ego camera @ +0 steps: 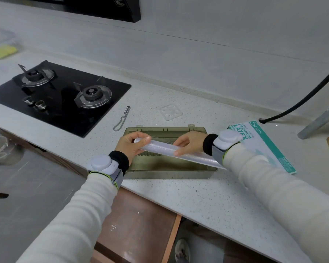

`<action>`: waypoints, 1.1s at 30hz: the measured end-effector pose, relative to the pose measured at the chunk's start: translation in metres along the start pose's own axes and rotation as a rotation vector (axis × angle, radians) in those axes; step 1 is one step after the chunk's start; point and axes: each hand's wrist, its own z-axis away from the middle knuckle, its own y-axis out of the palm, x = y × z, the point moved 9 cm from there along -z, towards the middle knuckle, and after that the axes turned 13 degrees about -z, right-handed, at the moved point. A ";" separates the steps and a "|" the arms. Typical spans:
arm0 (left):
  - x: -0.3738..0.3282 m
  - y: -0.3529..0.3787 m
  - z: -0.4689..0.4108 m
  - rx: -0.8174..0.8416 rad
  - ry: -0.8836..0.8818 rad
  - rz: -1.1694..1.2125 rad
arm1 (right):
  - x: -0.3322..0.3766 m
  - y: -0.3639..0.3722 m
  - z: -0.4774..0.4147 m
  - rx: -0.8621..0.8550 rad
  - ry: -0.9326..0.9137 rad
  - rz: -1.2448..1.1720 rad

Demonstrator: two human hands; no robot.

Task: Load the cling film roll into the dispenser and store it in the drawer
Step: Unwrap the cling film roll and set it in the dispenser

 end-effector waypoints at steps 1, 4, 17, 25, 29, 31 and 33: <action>0.000 -0.002 0.001 -0.003 0.002 0.008 | 0.002 0.004 -0.002 0.015 -0.005 0.014; 0.002 -0.006 0.002 -0.010 0.004 0.034 | 0.006 0.006 -0.005 0.008 -0.030 0.034; 0.029 -0.072 0.007 -0.405 -0.179 -0.468 | 0.006 0.002 -0.024 -0.079 -0.028 0.285; 0.068 -0.075 0.010 -0.236 -0.372 -0.816 | 0.005 0.023 -0.044 -0.049 -0.003 0.425; 0.070 -0.079 0.013 -0.266 -0.358 -0.741 | 0.005 0.035 -0.055 -0.031 0.002 0.443; 0.071 -0.080 0.014 -0.260 -0.354 -0.736 | 0.006 0.041 -0.060 -0.025 0.001 0.453; 0.070 -0.081 0.014 -0.256 -0.350 -0.738 | 0.006 0.045 -0.064 -0.019 0.005 0.458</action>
